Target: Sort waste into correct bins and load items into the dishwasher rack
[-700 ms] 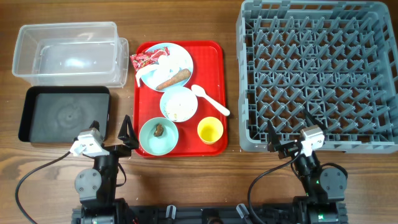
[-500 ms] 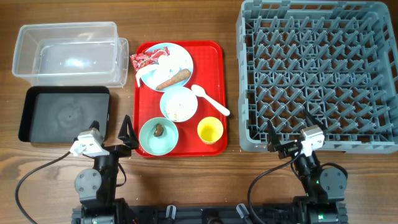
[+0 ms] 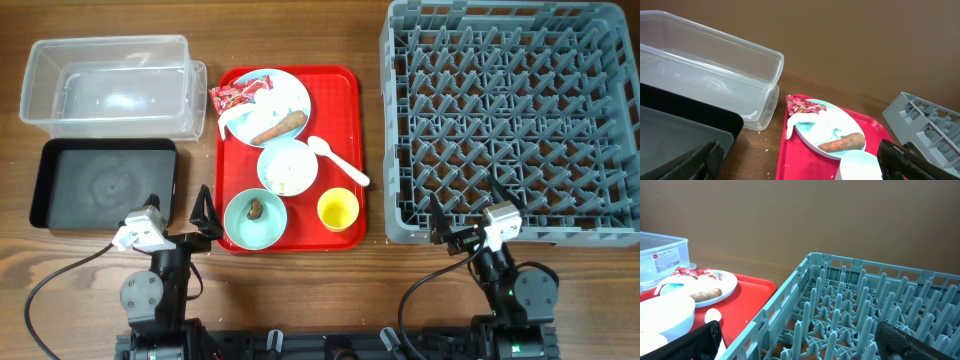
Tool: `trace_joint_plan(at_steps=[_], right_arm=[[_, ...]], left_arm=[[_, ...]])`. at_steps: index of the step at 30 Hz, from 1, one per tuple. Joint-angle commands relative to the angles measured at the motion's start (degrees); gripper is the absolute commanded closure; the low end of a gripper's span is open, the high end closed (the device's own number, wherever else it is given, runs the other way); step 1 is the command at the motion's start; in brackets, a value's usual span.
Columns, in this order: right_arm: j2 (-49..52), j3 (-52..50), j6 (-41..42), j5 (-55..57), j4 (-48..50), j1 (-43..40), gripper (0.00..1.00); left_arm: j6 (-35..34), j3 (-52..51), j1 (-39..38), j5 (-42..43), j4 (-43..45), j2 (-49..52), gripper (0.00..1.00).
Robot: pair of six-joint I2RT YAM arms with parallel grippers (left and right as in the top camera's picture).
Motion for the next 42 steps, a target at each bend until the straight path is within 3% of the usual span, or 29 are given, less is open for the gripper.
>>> trace_joint_plan(at_steps=[1, 10, 13, 17, 21, 25, 30, 31, 38, 42], right_arm=[[-0.46, -0.07, -0.46, -0.55, 0.00, -0.24, 0.00], [-0.46, -0.07, -0.50, -0.52, 0.07, -0.24, 0.00], [-0.46, -0.07, -4.94, 5.03, -0.02, -0.24, 0.00], [-0.46, -0.07, -4.52, 4.04, 6.69, -0.24, 0.00], [-0.46, 2.05, 9.33, 3.52, 14.03, -0.24, 0.00], [0.17, 8.41, 11.67, 3.54, 15.65, -0.24, 0.00], [6.36, 18.60, 11.50, 2.91, 15.15, -0.24, 0.00], [10.47, 22.75, 11.76, 2.78, 13.27, -0.24, 0.00], [34.01, 43.58, 11.50, -2.05, 0.76, -0.24, 0.00], [47.78, 55.52, 11.47, -2.08, -9.62, -0.24, 0.00]], left_arm=[[1.36, -0.59, -0.35, -0.76, 0.15, -0.68, 0.00], [1.38, -0.59, -0.31, -2.29, 0.15, -0.68, 0.00], [1.38, -0.59, -0.31, -2.93, 0.13, -0.68, 0.00], [0.87, -0.59, -0.31, -1.70, 4.26, -0.68, 0.00], [1.95, -0.59, -0.28, 1.18, 13.22, -0.61, 0.00], [2.71, 1.86, -0.31, 1.40, 18.21, 2.84, 0.00], [3.85, 11.76, -0.31, 2.67, 18.18, 15.52, 0.00], [7.15, 17.03, -0.31, 6.16, 16.41, 21.64, 0.00], [7.65, 51.54, -0.31, 11.74, -2.19, 56.78, 0.00], [10.60, 70.97, -1.09, 19.23, -11.63, 76.24, 0.00]])
